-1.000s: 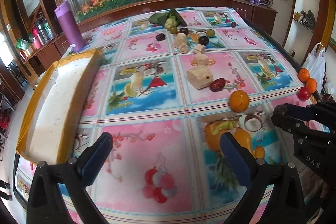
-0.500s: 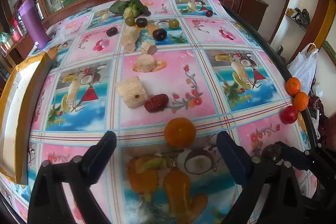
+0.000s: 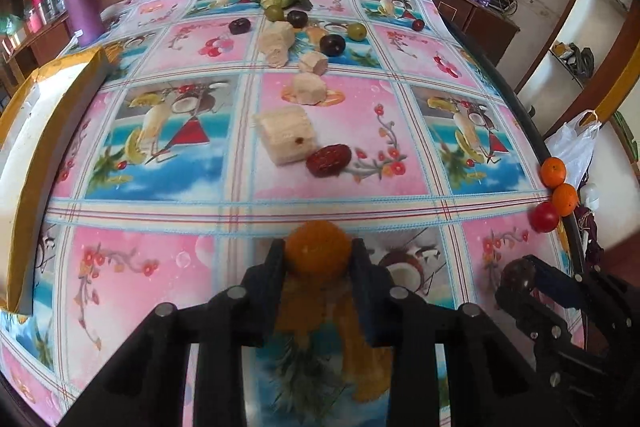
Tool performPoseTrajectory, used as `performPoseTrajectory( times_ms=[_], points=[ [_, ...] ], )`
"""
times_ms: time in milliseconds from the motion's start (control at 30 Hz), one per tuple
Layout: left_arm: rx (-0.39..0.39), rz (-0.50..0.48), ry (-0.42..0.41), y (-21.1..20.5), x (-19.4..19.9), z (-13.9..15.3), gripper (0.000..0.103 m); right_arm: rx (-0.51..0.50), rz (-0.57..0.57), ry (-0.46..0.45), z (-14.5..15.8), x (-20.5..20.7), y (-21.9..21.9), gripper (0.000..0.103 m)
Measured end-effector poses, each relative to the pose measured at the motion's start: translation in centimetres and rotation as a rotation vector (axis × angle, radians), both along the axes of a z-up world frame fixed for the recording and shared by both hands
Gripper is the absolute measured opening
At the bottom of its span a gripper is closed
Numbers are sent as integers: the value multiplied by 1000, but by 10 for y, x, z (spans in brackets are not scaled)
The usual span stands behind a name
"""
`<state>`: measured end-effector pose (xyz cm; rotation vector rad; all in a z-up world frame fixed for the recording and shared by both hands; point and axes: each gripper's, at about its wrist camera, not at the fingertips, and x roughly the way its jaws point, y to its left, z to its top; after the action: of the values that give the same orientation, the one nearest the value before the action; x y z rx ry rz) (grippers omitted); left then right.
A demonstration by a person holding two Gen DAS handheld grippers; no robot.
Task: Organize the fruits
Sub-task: 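Grasp the dark brown round fruit with the right tool while the left tool grasps an orange, then carry both fruits into the white tray and open both tools to release them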
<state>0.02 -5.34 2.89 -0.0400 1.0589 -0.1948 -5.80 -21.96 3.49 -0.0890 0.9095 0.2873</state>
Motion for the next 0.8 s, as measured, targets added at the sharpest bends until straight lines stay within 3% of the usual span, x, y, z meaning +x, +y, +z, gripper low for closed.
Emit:
performPoseTrajectory(
  times_ms=[367,800],
  points=[
    [-17,80,-99,98,-24,33,34,-4,70,-46,21,6,67,25],
    [-12,274,-124,248,-19,34,34,-1,269,-37,38,44,220,25]
  ],
)
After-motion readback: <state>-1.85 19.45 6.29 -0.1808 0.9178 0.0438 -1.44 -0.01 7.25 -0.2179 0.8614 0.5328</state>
